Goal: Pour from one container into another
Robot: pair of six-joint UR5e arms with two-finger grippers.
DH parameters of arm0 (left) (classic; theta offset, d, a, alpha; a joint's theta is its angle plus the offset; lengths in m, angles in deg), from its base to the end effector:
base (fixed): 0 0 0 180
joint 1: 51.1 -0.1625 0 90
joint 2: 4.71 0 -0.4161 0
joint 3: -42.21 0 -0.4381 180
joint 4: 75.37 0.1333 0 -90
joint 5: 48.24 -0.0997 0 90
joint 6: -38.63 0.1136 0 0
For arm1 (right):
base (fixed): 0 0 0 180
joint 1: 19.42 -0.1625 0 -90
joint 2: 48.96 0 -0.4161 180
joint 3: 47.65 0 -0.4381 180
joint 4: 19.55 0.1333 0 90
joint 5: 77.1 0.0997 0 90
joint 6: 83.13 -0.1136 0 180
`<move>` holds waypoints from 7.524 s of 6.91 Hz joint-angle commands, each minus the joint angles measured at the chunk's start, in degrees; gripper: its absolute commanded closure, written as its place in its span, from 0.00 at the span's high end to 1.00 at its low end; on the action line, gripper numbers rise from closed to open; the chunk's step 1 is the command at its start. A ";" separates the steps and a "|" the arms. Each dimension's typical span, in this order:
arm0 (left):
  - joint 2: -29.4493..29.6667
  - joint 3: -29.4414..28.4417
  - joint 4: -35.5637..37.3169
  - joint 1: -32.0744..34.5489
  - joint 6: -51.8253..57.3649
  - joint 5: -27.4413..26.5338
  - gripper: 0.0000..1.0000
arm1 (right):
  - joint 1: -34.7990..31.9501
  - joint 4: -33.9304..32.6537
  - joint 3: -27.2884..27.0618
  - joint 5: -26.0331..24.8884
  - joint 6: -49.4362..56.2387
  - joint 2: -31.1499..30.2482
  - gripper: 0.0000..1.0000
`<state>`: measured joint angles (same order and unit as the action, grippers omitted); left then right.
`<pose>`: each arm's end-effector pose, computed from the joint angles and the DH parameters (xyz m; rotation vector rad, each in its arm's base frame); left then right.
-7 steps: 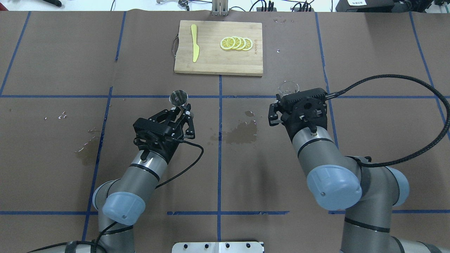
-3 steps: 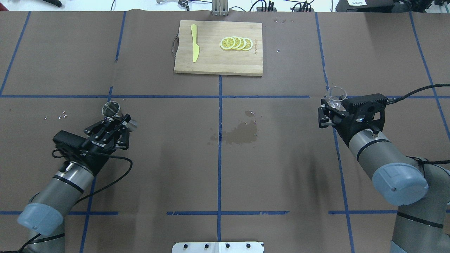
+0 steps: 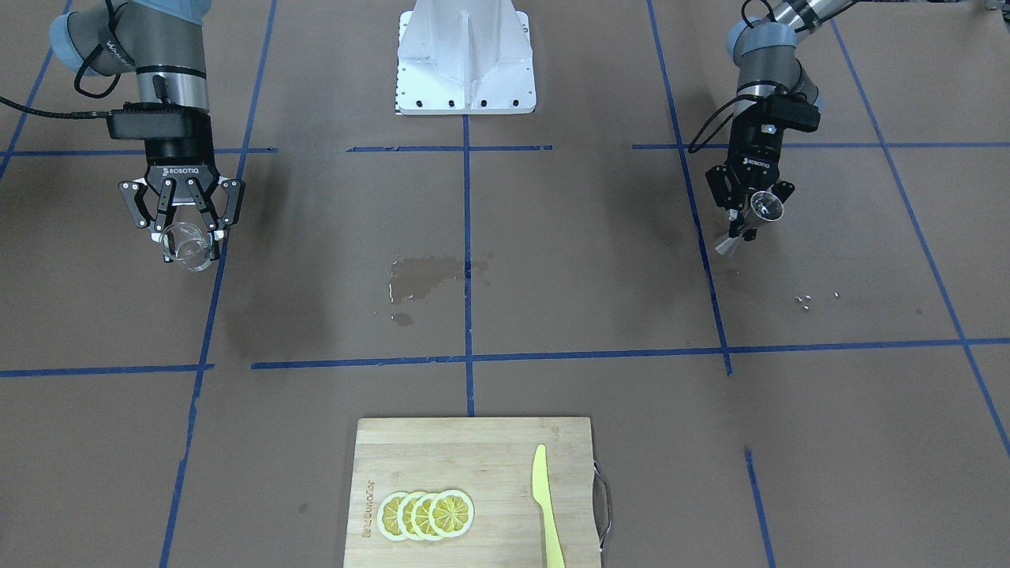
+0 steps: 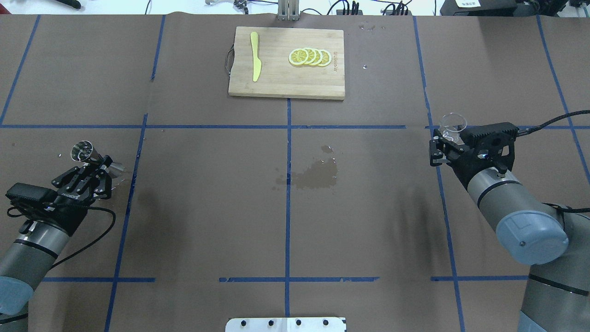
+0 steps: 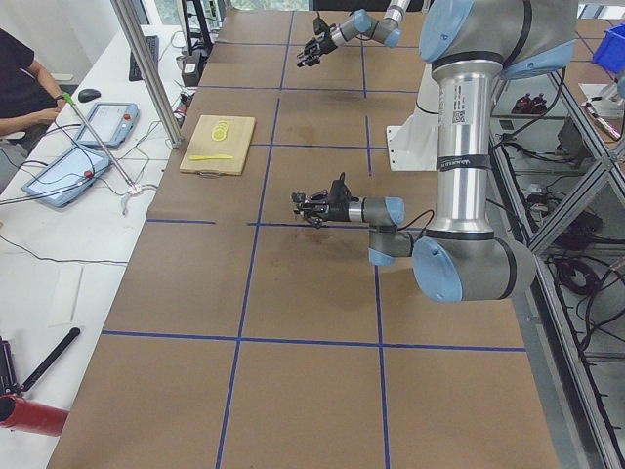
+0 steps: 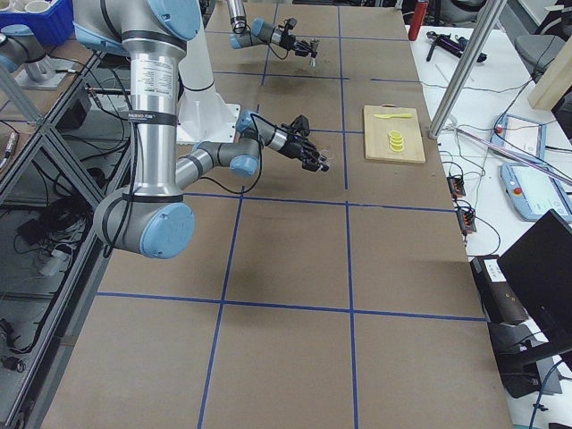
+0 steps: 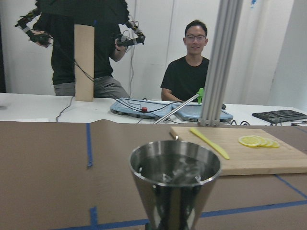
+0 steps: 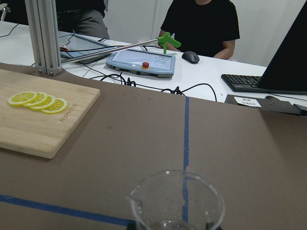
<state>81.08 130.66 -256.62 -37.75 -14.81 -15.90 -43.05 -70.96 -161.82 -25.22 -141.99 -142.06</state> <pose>0.4080 -0.3325 0.5268 1.2760 0.8694 -0.4265 -0.3892 -0.3923 0.3796 0.9929 -0.6095 0.2301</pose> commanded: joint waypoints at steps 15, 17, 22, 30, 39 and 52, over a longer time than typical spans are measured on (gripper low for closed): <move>-1.33 -2.23 3.36 -0.87 -2.89 7.91 0.00 | 0.33 0.08 0.79 -0.02 -1.43 2.13 0.00; -1.24 -2.23 3.36 -0.87 -2.81 7.91 0.15 | 0.33 -0.01 0.79 -0.02 -1.43 2.48 0.00; -1.24 -2.14 3.45 -1.05 -2.81 7.91 0.42 | 0.33 -0.01 0.53 -0.02 -1.43 2.83 0.00; -7.79 7.10 10.16 -1.23 -2.37 17.55 1.00 | 0.33 0.08 0.18 -0.02 -1.43 3.53 0.00; -23.21 12.28 13.64 5.59 10.05 43.64 1.00 | 0.16 12.04 5.24 -0.02 -4.94 -3.12 0.00; -16.18 9.28 30.08 51.60 23.56 96.07 1.00 | 14.84 23.19 19.68 -16.72 -14.35 -3.68 0.24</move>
<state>64.88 139.84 -226.48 13.85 8.84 80.11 -28.22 -47.77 -143.05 -41.95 -156.34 -146.61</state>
